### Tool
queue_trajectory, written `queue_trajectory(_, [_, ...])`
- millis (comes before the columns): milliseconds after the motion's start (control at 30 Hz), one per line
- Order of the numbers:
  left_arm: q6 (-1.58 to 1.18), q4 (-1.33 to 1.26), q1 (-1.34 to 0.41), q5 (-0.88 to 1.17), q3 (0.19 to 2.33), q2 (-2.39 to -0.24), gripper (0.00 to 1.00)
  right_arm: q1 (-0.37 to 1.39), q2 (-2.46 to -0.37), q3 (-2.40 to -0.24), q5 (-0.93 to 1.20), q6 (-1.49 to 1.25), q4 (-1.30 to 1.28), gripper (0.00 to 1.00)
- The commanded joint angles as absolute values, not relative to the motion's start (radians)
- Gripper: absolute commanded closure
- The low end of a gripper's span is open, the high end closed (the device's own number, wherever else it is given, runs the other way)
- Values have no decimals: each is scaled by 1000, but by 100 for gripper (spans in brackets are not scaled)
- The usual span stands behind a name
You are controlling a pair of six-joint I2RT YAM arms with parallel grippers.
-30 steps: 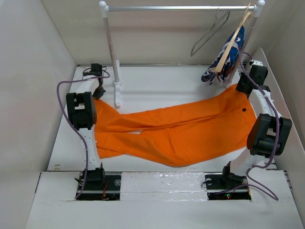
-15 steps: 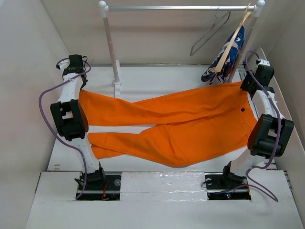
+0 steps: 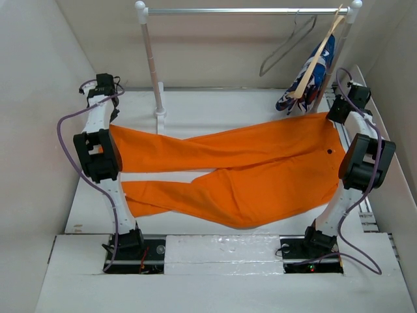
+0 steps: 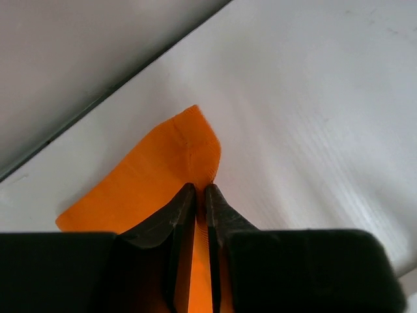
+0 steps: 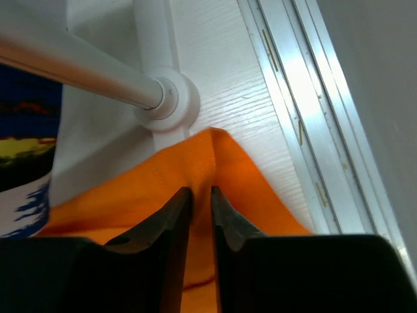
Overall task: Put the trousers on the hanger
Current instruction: Flatten out the trousers at the center of the board.
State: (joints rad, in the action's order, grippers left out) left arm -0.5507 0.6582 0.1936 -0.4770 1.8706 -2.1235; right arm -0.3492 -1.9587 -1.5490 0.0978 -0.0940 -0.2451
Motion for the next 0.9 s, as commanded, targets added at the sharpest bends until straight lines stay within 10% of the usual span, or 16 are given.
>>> queue_trajectory(0, [-474, 712, 221, -454, 2108, -2182, 91, -371, -1947, -1631, 104, -101, -218, 73])
queue_trajectory(200, [-503, 744, 221, -425, 1992, -2143, 17, -360, -1816, -1546, 179, -107, -182, 35])
queue_trajectory(300, [-517, 611, 221, -381, 1728, -1965, 15, -315, -1703, -1479, 224, -98, -187, 32])
queue_trajectory(467, [-570, 546, 164, -318, 1436, -1787, 17, -148, -1520, -1254, 233, -115, -138, 100])
queue_trajectory(633, [-634, 443, 224, -180, 1140, -1657, 21, 136, -1385, -1037, 226, -86, -90, 100])
queue_trajectory(867, [-644, 439, 336, -117, 1166, -1810, 22, 428, -1292, -930, 212, -37, -172, 60])
